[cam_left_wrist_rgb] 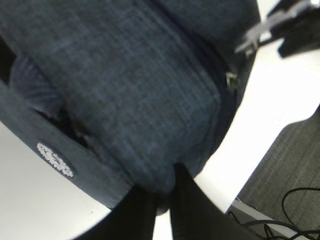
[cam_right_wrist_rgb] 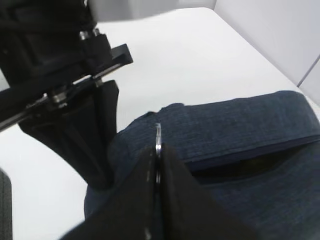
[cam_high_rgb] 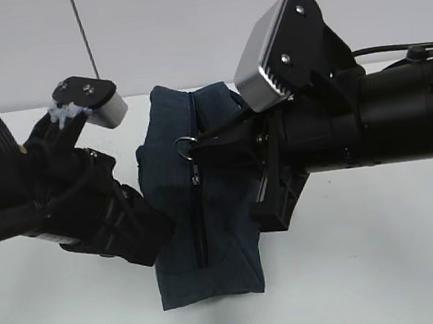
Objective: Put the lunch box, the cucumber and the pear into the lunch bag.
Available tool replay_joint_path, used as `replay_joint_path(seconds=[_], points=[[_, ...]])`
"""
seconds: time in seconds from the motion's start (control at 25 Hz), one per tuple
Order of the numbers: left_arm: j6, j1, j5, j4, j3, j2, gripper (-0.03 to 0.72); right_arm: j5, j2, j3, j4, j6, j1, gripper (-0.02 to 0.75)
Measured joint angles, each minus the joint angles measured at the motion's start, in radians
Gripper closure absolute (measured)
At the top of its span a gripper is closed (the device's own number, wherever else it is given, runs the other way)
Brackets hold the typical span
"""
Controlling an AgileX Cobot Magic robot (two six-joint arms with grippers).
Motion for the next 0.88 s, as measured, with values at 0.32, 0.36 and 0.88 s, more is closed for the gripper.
replay_joint_path(seconds=[0.32, 0.36, 0.88], points=[[0.000, 0.000, 0.029, 0.003, 0.000, 0.029, 0.682, 0.076, 0.000, -0.041, 0.013, -0.015, 0.000, 0.738], [0.000, 0.000, 0.029, 0.003, 0.000, 0.029, 0.682, 0.080, 0.002, -0.050, 0.013, -0.015, 0.000, 0.738], [0.000, 0.000, 0.052, 0.013, 0.000, 0.029, 0.683, 0.139, 0.153, -0.185, 0.031, -0.032, -0.005, 0.738]])
